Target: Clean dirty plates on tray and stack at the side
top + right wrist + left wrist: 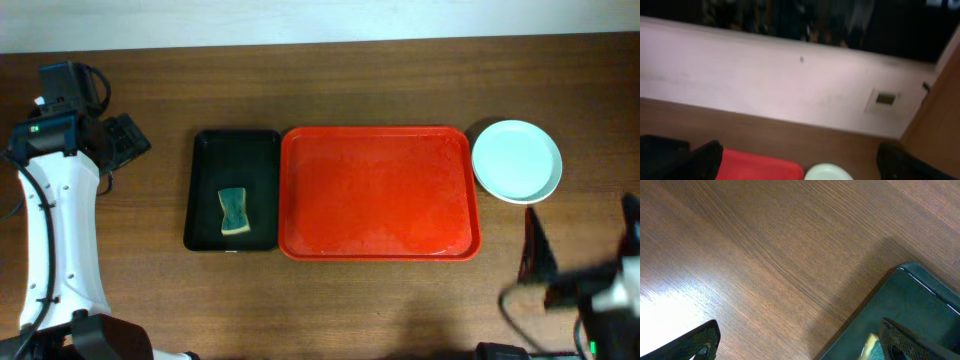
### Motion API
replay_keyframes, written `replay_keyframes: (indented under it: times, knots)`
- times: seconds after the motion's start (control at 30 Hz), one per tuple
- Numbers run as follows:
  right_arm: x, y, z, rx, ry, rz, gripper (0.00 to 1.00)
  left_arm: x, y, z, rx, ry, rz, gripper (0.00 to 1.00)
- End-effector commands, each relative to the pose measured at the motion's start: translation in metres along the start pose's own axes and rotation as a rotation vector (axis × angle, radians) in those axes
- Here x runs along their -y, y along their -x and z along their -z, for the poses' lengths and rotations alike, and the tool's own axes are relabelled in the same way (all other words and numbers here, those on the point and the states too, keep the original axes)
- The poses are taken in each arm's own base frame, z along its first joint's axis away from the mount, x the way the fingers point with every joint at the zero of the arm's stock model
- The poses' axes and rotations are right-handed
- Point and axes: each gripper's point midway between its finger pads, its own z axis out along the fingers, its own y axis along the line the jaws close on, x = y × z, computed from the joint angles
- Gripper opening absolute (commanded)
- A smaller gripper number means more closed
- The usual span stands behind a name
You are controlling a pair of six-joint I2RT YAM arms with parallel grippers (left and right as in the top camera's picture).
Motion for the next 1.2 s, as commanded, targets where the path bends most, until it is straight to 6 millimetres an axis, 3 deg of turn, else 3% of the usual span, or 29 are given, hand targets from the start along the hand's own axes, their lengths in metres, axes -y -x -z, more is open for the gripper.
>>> replay_keyframes:
  times: [0.0,0.23,0.4,0.63,0.73,0.87,1.03,1.17]
  knots:
    - [-0.013,-0.011,0.018,0.036,0.043,0.007,0.98,-0.002,0.003,0.006,0.017,0.002,0.011,0.99]
    - [-0.029,-0.043,0.033,0.148,0.090,0.026,0.98,-0.002,0.003,0.006,0.017,0.002,0.011,0.99]
    - [-0.032,-0.043,0.027,0.344,0.090,0.056,0.98,-0.002,0.003,0.006,0.017,0.002,0.011,0.99]
    - [-0.028,-0.051,-0.010,0.523,0.045,0.080,0.98,-0.002,0.003,0.006,0.017,0.002,0.011,0.99]
    - [-0.022,-0.076,-0.029,0.543,-0.002,0.069,0.98,-0.002,0.003,0.006,0.017,0.002,0.011,0.99]
    - [-0.008,-0.128,-0.056,0.476,-0.078,-0.081,0.98,-0.002,0.003,0.006,0.017,0.002,0.011,0.99]
    - [0.004,-0.177,-0.073,0.370,-0.163,-0.164,0.98,-0.002,0.003,0.006,0.017,0.002,0.011,0.99]
    - [0.003,-0.212,-0.084,0.253,-0.172,-0.176,0.98,-0.002,0.003,0.006,0.017,0.002,0.011,0.99]
